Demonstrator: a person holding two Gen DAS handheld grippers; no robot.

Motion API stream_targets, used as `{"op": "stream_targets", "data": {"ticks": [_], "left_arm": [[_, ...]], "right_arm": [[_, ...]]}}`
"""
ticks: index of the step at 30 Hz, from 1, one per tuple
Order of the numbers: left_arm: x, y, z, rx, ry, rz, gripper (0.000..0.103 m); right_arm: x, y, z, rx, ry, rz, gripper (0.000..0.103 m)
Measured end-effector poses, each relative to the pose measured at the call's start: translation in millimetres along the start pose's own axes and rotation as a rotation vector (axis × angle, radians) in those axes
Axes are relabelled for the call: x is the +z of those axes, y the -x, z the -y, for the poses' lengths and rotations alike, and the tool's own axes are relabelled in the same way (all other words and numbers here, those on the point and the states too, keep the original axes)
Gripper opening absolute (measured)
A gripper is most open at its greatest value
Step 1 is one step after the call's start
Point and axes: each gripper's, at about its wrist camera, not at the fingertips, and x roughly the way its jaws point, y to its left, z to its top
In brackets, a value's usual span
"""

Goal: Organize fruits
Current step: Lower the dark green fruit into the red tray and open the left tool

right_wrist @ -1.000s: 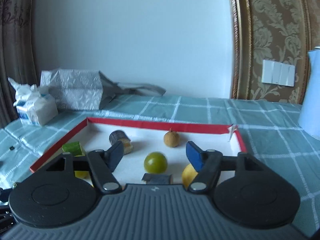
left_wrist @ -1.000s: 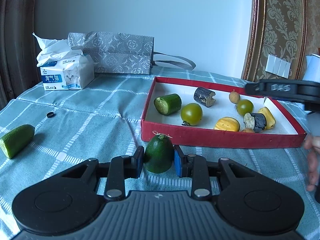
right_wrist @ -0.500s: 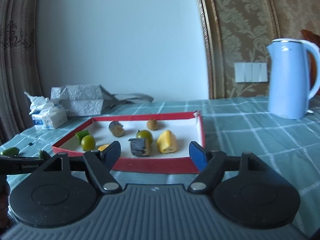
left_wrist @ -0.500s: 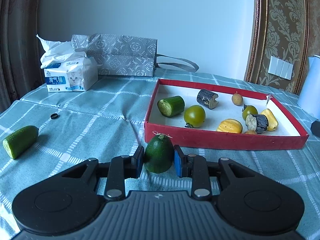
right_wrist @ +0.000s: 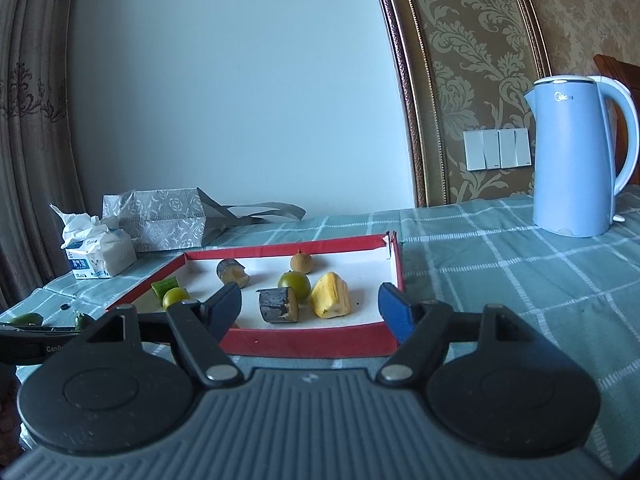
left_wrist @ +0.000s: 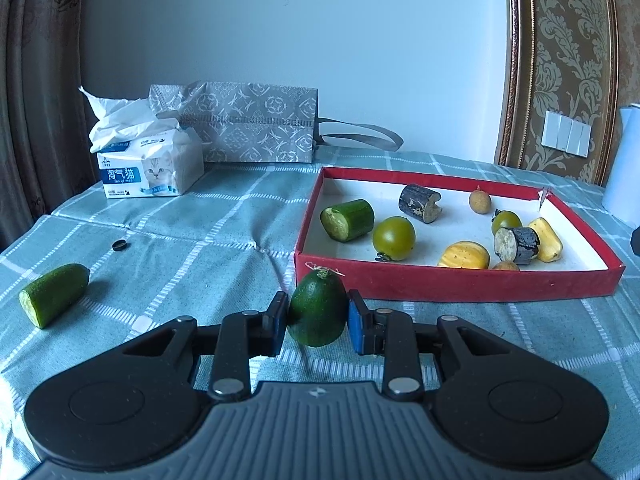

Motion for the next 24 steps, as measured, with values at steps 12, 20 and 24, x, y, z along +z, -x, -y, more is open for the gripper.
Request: {"op": "stream_targets", "data": {"ticks": [12, 20, 24], "left_arm": [[30.0, 0.2, 30.7, 0.006, -0.067, 0.04, 0.03], [76.9, -25.0, 67.5, -0.009, -0.116, 0.076, 0.03], [87.3, -47.5, 82.3, 0.01, -0.14, 0.058, 0.03]], "right_arm": [[1.5, -1.0, -0.9, 0.02, -0.014, -0.005, 0.074], [3.3, -1.3, 4.6, 0.031, -0.042, -0.002, 0.074], [4.3, -2.7, 8.6, 0.039, -0.067, -0.007, 0.074]]}}
